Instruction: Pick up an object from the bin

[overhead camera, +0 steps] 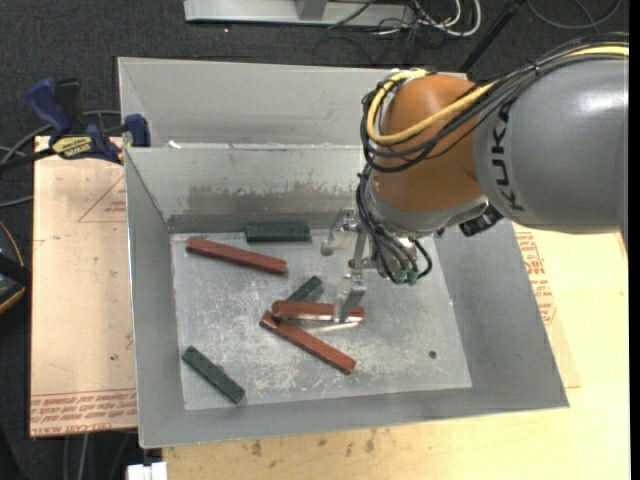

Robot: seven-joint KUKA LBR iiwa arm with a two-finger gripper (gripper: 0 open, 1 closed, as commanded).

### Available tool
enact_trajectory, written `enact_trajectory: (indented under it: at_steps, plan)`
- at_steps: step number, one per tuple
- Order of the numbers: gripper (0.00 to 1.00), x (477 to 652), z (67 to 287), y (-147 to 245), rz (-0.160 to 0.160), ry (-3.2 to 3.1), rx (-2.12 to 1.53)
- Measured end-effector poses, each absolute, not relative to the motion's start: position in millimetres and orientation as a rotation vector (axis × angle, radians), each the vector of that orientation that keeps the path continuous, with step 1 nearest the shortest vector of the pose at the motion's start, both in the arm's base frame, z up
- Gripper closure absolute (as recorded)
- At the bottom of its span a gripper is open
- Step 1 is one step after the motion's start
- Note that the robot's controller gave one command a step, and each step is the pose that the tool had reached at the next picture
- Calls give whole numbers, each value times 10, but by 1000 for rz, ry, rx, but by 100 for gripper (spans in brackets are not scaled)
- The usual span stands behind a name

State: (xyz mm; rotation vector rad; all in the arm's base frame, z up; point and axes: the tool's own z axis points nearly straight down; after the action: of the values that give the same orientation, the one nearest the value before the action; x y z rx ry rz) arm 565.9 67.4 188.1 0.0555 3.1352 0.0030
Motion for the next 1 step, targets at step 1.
enact_trajectory:
  at_steps: [1]
  plan:
    - [0,5825,1335,728,3,3133,166]
